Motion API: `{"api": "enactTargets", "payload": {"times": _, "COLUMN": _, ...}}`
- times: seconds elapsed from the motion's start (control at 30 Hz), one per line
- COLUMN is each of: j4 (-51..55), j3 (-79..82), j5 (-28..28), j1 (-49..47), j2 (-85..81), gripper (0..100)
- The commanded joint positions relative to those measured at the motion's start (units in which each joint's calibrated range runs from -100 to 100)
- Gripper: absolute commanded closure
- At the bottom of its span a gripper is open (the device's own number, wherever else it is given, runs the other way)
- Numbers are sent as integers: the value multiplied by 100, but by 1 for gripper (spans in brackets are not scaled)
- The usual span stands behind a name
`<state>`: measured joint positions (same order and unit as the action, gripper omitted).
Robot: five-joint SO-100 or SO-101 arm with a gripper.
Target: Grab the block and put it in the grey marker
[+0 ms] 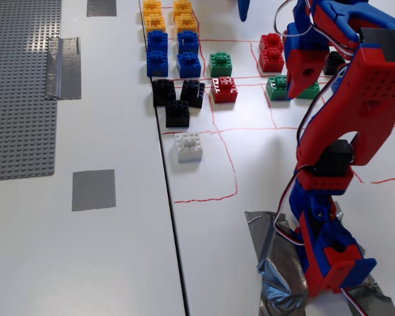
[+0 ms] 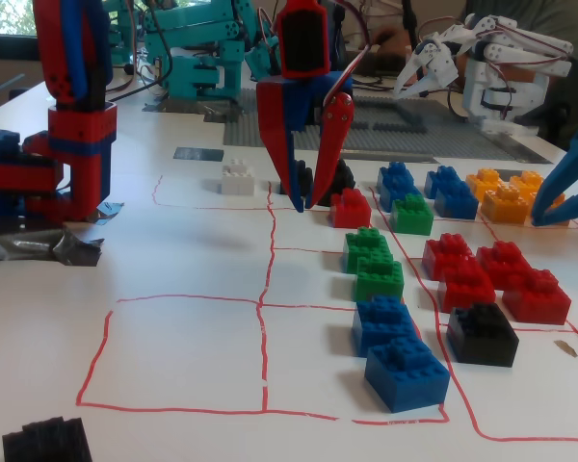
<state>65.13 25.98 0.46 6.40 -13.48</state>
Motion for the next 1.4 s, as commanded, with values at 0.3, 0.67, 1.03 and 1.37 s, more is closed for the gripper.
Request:
{"api": "enactTargets", "payload": {"times": 0.3, "j4": -107, "j3": 472, "j5": 34, "j1": 135, "j2": -831, "gripper": 100}}
{"api": "enactTargets", "payload": {"times": 0.67, "j4": 396, "j3": 690, "j5": 63, "j1": -228, "j2": -1813, "gripper": 100}}
{"api": "enactTargets", "payload": {"times": 1.03, "j4": 761, "j3": 718, "j5": 747, "j1": -2210, "j2": -2126, "gripper": 83}}
{"api": "enactTargets", "payload": {"times": 1.37, "j4": 680, "j3": 917, "j5": 1104, "j1": -3516, "j2": -1689, "gripper": 78}}
